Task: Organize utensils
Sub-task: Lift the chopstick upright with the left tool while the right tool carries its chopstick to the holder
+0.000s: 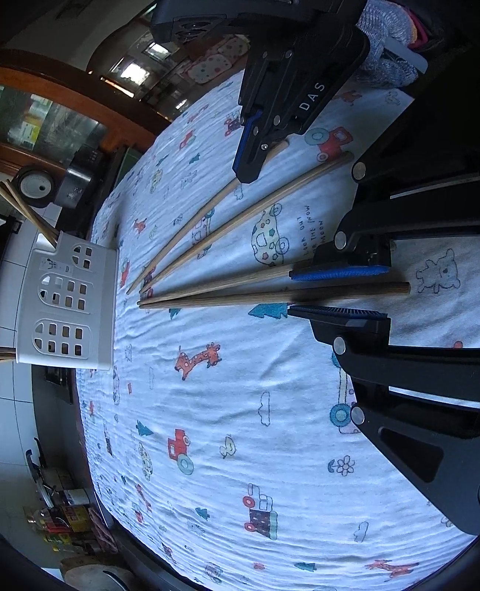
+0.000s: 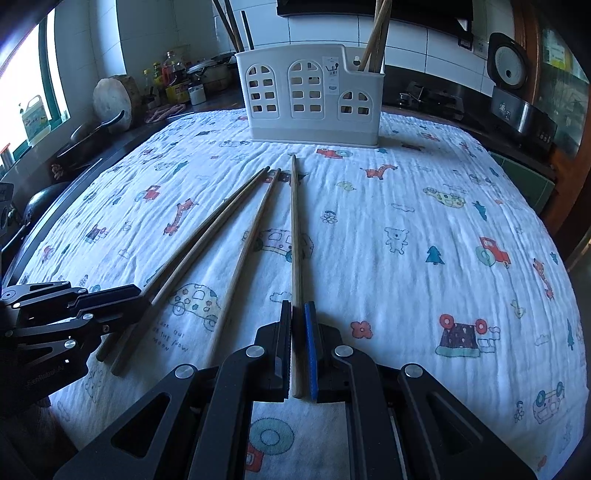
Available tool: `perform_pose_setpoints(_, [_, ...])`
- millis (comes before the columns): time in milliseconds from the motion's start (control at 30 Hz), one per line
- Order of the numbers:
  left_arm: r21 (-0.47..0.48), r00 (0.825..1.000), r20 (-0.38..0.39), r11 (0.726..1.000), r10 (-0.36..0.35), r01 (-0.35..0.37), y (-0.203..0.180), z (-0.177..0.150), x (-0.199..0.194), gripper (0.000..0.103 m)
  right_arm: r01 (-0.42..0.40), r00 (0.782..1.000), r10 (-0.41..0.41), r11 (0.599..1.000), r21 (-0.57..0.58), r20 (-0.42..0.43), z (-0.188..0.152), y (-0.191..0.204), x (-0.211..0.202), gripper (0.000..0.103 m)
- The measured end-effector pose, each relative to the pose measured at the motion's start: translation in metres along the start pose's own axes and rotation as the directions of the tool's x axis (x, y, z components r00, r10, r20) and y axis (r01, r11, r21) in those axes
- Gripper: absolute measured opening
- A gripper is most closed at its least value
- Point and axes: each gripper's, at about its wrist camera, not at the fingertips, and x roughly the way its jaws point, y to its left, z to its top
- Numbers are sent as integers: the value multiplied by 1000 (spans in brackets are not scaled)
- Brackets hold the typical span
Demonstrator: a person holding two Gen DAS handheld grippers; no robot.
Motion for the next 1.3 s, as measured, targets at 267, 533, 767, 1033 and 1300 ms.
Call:
perform_pose_setpoints(267, [8,1000,0,1000,22,-22,0,7,-8,6,6,1000,-6,1000,-14,13,2,0,-5,7])
perform_pose_setpoints(533, [27,993,118,1000,10,-13,5,32,-52,6,15,993,-11,1000,-27,119,26,-3,-47,7])
perform_pose_setpoints(767, [66,978,209,998,-10,-4,4,66,-79,6,4,977,8,998,-55,211,55,-1,-74,7])
perform_pose_setpoints(1033, [91,973,228,996,-32,11,3,98,-77,6,-19,960,40,997,-77,279,88,4,-81,7])
perform_pose_setpoints(1300, [102,973,225,994,-59,37,14,126,-74,6,-19,955,47,995,-100,292,131,-3,-82,7])
